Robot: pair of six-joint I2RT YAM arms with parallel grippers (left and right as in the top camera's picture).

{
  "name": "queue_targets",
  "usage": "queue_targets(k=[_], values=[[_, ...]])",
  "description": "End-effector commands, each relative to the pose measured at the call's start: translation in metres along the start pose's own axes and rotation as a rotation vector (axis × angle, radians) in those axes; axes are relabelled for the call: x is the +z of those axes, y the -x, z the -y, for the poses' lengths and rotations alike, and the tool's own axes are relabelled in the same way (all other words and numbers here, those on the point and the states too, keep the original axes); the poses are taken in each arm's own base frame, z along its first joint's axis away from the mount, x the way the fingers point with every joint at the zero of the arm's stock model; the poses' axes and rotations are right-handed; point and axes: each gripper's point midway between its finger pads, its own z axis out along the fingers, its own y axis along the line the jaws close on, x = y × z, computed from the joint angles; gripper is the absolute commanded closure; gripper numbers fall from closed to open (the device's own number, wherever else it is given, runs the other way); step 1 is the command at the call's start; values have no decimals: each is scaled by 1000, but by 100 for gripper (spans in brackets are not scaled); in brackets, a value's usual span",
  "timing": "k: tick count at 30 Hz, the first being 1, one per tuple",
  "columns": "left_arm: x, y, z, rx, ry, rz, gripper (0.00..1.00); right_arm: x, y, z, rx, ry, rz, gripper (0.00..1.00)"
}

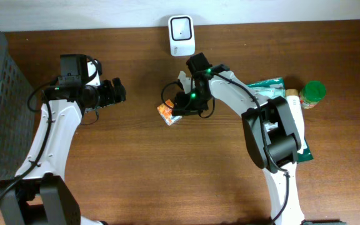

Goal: Scan the item barcode
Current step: 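Lift the tissue pack and hold it in front of the scanner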

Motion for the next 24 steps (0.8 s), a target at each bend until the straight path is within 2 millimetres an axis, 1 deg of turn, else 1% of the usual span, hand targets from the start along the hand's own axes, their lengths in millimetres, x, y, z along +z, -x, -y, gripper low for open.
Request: queue_targets(k=[1,2,3,5,7,9,11,12,14,16,18,20,24], values=[[-3,3,0,13,1,11,1,18,-16,6,64,-39,-51,70],[-3,3,0,13,1,11,1,24,-18,8,84,-42,-64,79],[-3,3,0,13,1,11,1,25,-19,9,89,-40,-68,84],[-3,3,0,13,1,11,1,22,-17,9,97,-27,-62,96],[-3,3,0,13,1,11,1,9,-11,3,96,30,-44,96],[-3,3,0,13,1,11,1,-21,-2,-20,25,187,-3,96],[-3,3,0,13,1,11,1,-50,3,-41,-27,307,36,96],[-3,3,0,13,1,11,1,-75,7,-54,-68,397,72,96],[-3,3,0,13,1,11,1,-113,11,-67,-113,509,130,96],[-3,3,0,13,1,11,1,-159,10,-84,-186,694,192,96],[-3,3,0,13,1,11,1,-189,8,-90,-208,830,220,96],[-3,3,0,13,1,11,1,-209,6,-93,-211,939,231,96],[-3,3,0,13,1,11,1,-225,11,-82,-156,934,250,96]])
